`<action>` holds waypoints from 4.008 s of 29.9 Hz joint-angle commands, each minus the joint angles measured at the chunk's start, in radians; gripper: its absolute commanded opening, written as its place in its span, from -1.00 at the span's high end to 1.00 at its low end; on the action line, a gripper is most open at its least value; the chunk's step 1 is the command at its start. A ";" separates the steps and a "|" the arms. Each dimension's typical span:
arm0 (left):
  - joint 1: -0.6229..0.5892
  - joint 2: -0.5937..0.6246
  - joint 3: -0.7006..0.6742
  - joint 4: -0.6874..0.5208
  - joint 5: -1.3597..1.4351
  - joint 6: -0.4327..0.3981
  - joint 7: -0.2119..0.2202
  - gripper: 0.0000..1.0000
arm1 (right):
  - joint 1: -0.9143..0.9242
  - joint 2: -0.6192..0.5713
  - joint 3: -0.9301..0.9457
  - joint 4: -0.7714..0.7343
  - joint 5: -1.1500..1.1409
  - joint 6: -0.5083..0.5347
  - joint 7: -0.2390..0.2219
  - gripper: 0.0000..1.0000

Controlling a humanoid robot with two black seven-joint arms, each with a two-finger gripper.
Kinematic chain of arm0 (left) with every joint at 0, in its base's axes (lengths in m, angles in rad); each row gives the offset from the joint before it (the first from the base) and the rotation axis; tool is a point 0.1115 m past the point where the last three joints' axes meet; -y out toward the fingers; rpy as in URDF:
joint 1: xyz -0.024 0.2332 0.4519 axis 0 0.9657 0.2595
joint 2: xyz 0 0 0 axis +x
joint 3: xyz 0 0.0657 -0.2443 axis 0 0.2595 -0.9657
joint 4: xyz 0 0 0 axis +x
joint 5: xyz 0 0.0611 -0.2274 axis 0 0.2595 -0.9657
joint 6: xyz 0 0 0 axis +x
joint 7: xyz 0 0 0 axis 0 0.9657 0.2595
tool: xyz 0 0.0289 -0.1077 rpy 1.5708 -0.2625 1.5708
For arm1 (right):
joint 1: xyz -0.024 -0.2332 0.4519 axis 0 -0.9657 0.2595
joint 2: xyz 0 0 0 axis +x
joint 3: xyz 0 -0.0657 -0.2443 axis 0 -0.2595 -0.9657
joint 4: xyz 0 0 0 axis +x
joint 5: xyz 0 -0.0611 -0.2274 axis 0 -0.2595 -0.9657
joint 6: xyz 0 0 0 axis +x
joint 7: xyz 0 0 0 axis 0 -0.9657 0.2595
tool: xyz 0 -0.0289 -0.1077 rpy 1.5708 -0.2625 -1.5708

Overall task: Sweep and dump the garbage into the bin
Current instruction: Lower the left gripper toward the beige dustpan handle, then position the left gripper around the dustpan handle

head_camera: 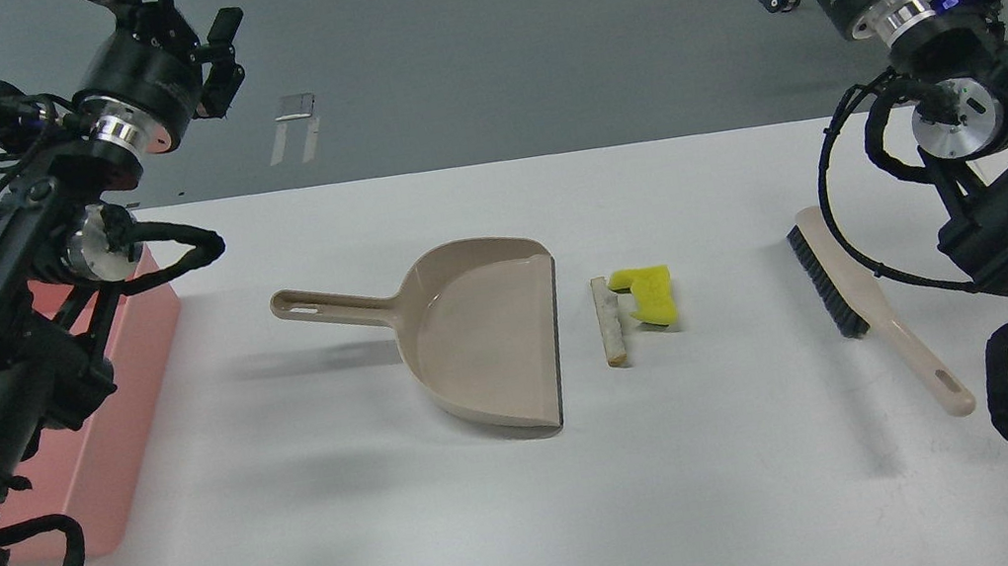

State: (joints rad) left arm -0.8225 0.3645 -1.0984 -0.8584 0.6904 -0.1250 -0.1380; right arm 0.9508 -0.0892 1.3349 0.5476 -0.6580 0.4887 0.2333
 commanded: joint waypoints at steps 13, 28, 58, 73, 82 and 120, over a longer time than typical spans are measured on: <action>-0.046 -0.035 0.061 0.053 -0.006 0.018 -0.015 -0.96 | 0.005 -0.007 0.000 0.002 0.000 0.000 0.000 -1.00; -0.003 -0.045 0.060 -0.020 -0.006 0.022 -0.017 -0.95 | -0.004 -0.037 0.000 0.005 0.001 0.000 0.001 -1.00; 0.816 0.148 -0.040 -0.815 -0.015 0.182 -0.014 -0.92 | -0.061 -0.075 0.003 0.046 0.001 0.000 0.001 -1.00; 0.951 0.077 -0.011 -0.798 0.066 0.326 -0.003 -0.95 | -0.083 -0.075 0.004 0.064 0.001 0.000 0.001 -1.00; 0.944 -0.013 0.008 -0.700 0.164 0.320 -0.113 -0.95 | -0.098 -0.080 0.004 0.075 0.001 0.000 0.001 -1.00; 0.789 -0.179 0.080 -0.402 0.166 0.384 -0.258 -0.87 | -0.115 -0.089 0.003 0.089 0.001 0.000 0.001 -1.00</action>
State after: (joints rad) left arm -0.0338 0.1883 -1.0203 -1.2651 0.8569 0.2603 -0.3935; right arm 0.8359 -0.1780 1.3376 0.6367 -0.6565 0.4887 0.2346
